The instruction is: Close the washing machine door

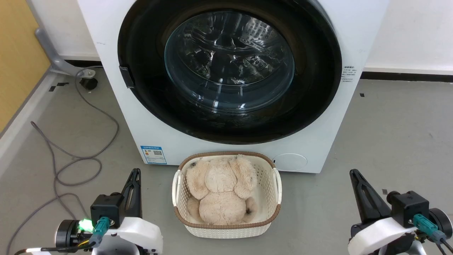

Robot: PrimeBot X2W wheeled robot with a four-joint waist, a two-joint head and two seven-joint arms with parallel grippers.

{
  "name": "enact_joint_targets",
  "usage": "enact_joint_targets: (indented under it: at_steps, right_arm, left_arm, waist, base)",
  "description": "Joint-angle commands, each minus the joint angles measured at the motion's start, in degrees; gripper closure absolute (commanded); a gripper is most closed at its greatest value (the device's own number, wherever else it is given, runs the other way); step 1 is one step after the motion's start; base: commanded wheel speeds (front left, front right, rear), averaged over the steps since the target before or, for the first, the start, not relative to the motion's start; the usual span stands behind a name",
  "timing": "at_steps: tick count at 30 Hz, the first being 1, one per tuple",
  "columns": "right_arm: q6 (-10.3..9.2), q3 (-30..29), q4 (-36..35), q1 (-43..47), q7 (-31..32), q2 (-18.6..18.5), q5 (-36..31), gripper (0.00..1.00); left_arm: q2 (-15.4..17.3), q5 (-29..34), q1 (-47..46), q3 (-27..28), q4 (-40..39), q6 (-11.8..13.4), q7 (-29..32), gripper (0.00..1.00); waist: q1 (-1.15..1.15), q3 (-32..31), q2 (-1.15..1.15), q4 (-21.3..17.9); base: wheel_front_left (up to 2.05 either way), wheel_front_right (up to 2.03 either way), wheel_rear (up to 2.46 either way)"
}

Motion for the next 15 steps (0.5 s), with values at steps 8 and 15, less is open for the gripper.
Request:
enact_joint_targets:
  at_steps: [8,15]
  right_arm:
    - [-0.05,0.3,-0.7,0.5,1.1,0.3,-0.9,1.0]
    - [-0.05,0.5,-1.0,0.5,1.9,0.3,-1.4,1.0]
  left_arm:
    - [-0.1,0.5,0.9,0.5,-0.6,-0.5,1.1,1.0]
    - [-0.2,0.5,1.0,0.7,-0.8,-0.8,1.9,1.0]
  waist:
    - [0.0,0.0,0.0,-0.1]
    - [0.0,0.0,0.0,-0.2]
  base:
    - [0.0,0.0,0.0]
    - [0.0,0.0,0.0]
